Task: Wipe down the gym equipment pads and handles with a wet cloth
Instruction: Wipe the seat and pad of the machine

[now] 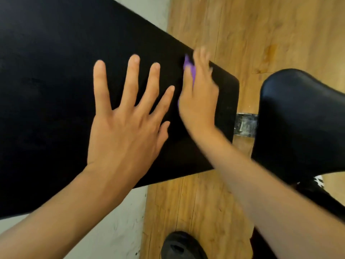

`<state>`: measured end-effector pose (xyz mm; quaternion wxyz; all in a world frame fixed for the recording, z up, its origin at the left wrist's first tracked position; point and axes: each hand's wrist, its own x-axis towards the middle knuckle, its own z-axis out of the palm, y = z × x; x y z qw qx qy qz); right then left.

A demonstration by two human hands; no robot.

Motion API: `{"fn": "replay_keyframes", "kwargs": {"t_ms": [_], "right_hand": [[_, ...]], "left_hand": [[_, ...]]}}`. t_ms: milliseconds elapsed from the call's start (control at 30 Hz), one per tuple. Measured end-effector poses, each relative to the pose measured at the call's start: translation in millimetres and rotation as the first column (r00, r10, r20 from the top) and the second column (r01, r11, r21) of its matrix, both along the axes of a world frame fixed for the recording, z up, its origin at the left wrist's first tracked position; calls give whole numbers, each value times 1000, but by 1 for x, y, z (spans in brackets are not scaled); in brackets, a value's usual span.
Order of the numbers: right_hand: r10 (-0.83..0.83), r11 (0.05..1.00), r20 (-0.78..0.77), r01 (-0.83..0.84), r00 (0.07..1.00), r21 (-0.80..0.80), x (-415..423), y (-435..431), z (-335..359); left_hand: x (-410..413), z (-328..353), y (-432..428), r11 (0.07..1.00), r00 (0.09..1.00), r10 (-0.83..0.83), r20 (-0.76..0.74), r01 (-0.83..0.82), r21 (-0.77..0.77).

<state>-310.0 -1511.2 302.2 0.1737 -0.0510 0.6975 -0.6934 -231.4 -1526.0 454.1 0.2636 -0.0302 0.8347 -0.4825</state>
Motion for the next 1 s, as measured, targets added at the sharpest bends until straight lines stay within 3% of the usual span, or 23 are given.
{"fn": "replay_keyframes", "kwargs": {"t_ms": [100, 300, 500, 633, 767, 1000], "right_hand": [[-7, 1000, -10, 7, 1000, -15, -7, -7, -3], [173, 985, -38, -174, 984, -11, 160, 82, -17], [51, 996, 121, -59, 991, 66, 90, 49, -29], [139, 989, 62, -141, 988, 45, 102, 63, -35], [89, 994, 85, -95, 992, 63, 117, 69, -34], [9, 1000, 196, -8, 981, -10, 150, 77, -32]], "left_hand": [[1, 0, 0, 1000, 1000, 9, 1, -9, 16], [4, -1, -1, 1000, 1000, 2, 1, -2, 16], [1, -5, -1, 996, 999, 32, -43, -28, 86], [-5, -4, 8, 977, 992, 87, -96, -66, 204], [-11, -24, 23, 961, 999, -1, -50, 15, 276], [-15, -53, 16, 995, 999, 25, 34, -28, 98]]}}
